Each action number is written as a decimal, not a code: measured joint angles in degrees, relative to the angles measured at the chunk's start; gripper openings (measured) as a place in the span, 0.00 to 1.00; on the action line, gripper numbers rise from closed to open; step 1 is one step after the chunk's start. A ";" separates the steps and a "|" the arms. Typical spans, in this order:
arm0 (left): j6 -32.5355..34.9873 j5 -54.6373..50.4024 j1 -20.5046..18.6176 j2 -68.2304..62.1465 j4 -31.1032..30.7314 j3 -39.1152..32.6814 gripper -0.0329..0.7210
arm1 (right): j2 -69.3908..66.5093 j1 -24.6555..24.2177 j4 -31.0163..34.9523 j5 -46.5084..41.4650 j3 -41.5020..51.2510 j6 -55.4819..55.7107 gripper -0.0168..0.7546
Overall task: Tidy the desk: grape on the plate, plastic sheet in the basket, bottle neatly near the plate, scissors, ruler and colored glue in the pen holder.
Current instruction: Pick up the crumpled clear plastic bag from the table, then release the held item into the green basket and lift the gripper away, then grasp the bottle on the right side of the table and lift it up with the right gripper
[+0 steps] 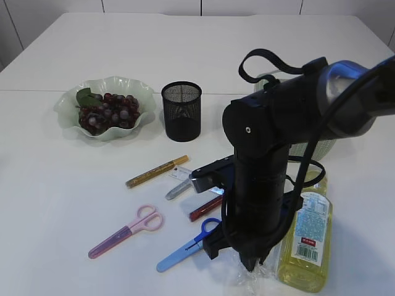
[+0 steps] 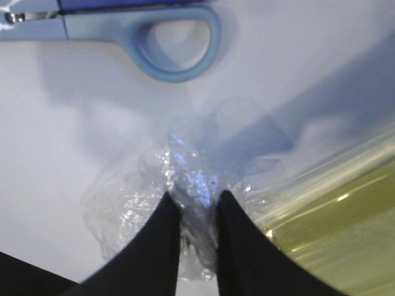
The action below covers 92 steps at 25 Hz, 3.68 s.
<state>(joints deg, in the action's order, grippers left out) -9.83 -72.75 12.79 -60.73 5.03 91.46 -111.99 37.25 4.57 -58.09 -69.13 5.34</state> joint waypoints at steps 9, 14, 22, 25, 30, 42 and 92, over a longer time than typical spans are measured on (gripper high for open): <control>0.00 0.00 0.00 0.56 0.00 0.00 0.62 | -0.02 0.00 0.56 -9.77 -7.34 0.00 0.09; 0.00 0.00 0.04 0.56 0.00 0.00 0.62 | -0.12 0.00 1.95 -10.46 -12.43 0.00 0.09; 0.00 0.00 0.04 0.25 0.00 0.00 0.62 | -0.46 -0.12 3.53 -11.43 -23.09 3.70 0.08; 0.00 0.00 0.04 0.22 0.00 0.00 0.62 | -0.54 -1.11 3.53 -11.67 -28.57 5.33 0.08; 0.00 0.00 0.04 0.22 0.00 0.00 0.62 | -0.54 -4.82 1.20 -12.08 -37.17 7.20 0.08; 0.00 0.00 0.04 0.22 -0.10 0.00 0.62 | -0.80 -20.56 -4.09 -13.19 -46.03 9.01 0.08; 0.00 0.00 0.04 -2.44 -1.94 -0.13 0.62 | 18.46 -27.72 -5.43 -13.23 -25.41 6.91 0.73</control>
<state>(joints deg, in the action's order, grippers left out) -9.83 -72.75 12.83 -63.17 3.09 91.34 -93.54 9.54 -0.86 -71.32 -94.53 12.24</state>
